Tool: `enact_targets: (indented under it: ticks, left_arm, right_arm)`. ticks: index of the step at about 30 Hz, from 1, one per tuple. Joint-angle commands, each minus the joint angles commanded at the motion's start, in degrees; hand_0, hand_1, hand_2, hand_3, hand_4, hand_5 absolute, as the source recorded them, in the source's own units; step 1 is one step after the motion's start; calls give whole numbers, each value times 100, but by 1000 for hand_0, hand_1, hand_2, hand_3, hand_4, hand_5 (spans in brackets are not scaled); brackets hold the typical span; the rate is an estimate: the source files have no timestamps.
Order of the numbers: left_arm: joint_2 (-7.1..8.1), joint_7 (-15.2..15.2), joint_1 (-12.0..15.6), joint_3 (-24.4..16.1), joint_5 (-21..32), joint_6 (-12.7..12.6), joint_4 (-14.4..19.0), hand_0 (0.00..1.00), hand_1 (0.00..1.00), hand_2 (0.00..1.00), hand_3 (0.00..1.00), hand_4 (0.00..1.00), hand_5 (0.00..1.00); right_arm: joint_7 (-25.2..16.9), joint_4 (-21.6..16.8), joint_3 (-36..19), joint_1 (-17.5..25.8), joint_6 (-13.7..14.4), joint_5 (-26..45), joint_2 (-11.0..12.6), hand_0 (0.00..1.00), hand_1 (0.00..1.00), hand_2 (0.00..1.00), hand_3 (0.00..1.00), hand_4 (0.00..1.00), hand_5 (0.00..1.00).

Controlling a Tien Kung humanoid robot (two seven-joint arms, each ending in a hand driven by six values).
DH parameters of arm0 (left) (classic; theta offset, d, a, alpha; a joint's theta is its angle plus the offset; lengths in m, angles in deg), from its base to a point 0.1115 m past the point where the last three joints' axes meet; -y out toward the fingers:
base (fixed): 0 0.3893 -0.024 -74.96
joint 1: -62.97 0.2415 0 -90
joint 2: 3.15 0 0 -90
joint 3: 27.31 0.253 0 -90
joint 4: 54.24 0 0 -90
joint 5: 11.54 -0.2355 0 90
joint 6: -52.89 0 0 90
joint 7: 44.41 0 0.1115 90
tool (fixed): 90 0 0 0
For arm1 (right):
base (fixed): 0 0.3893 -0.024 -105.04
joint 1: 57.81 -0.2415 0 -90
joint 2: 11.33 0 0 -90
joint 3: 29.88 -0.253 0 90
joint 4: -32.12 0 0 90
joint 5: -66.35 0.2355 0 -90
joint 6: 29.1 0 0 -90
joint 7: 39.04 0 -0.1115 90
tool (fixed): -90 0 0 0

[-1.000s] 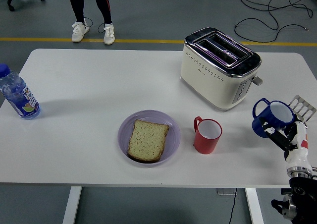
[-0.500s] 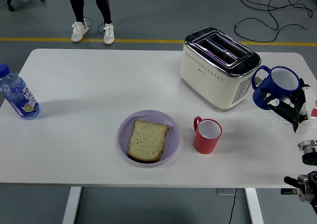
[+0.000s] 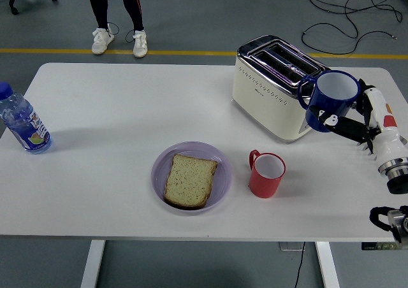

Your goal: Pick up the cup,pour liquid into bread,place the cup on the desk

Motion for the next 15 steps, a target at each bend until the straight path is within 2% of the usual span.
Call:
enact_targets:
  ticks: [7,15]
  left_arm:
    - [0,3,-16,-13,3,6,0,658,690,705,591,308,874]
    - [0,6,-27,-5,22,6,0,657,690,705,591,308,875]
  right_arm:
    - [195,0,356,-403,-66,-222,124,336,364,505,545,726,2]
    - [266,0,646,-758,-67,-443,140,336,363,506,545,719,2]
